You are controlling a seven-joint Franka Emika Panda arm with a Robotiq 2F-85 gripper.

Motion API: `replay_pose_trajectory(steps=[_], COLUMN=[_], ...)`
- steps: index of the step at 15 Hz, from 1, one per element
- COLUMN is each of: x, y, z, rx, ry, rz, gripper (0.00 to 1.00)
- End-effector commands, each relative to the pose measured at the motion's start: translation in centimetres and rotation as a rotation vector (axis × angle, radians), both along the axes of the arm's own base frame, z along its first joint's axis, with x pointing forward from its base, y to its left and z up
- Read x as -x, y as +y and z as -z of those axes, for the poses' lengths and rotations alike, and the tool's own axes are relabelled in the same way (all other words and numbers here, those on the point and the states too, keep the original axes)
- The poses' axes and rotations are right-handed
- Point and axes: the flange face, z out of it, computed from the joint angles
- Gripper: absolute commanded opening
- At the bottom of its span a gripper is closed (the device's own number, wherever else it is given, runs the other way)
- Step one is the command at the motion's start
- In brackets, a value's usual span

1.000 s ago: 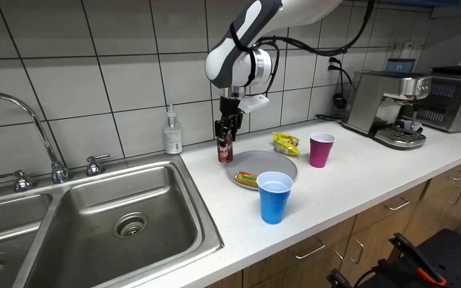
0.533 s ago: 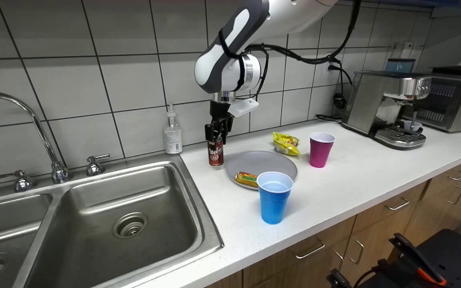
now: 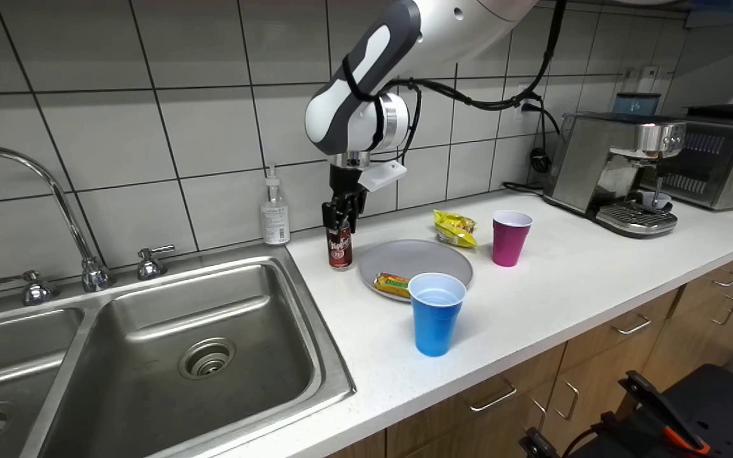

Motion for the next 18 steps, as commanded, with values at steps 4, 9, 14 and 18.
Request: replay_pose_trajectory(steps=[4,9,14,18], x=[-0.6,-0.5,-0.5,-0.4], y=[0.1,0.1,-0.1,-0.6], z=[-0.8,0.0,0.3,-1.2], rx=[0.028,0.03,0.03,0.014], ry=[0.002,0.013,0.028,0.037], rz=[-0.015,-0.018,-0.014,-0.023], gripper=[0.38,0.38,0.89,1.0])
